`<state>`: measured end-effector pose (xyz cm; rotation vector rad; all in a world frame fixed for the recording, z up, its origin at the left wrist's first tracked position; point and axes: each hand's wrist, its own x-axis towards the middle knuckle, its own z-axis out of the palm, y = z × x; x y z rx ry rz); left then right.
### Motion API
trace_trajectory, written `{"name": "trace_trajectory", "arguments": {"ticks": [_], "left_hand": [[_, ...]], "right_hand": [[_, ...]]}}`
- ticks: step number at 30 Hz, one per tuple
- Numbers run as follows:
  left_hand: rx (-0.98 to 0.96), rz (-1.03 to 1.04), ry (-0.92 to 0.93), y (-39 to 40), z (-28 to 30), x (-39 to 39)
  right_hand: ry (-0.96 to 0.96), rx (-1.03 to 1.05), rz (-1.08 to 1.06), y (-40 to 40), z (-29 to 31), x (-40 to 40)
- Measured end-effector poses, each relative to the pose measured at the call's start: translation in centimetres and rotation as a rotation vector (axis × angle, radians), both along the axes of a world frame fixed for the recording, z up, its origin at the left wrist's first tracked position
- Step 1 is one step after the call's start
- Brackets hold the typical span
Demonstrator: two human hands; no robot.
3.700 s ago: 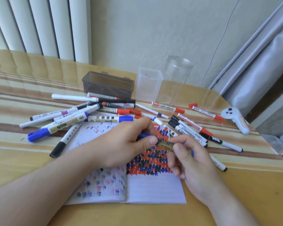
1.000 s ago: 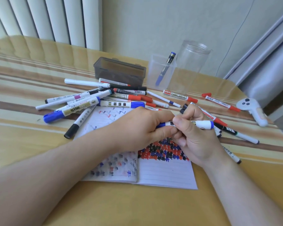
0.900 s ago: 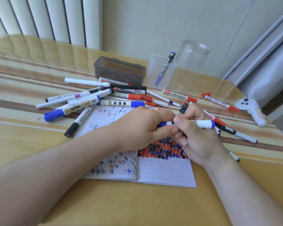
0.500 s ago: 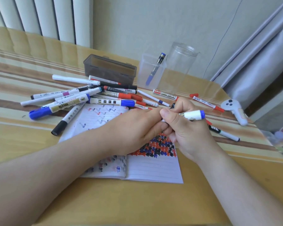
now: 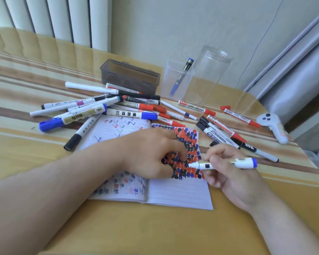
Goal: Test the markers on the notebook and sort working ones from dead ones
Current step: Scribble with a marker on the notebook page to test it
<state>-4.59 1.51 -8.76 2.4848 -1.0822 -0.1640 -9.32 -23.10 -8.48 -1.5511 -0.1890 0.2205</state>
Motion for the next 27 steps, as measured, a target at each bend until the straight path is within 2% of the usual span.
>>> {"name": "trace_trajectory", "arguments": {"ticks": [4,9,27], "left_hand": [[-0.011,0.014,0.079,-0.2,0.3,0.3],[-0.012,0.009,0.048,-0.3,0.0,0.7],[-0.004,0.032,0.054,-0.4,0.0,0.5]], "right_hand": [[-0.062,-0.052,-0.081,-0.3,-0.9,-0.3],[-0.169,-0.255,-0.049,0.8,-0.8,-0.7],[-0.15,-0.401,-0.094,1.4,-0.9,-0.6]]}}
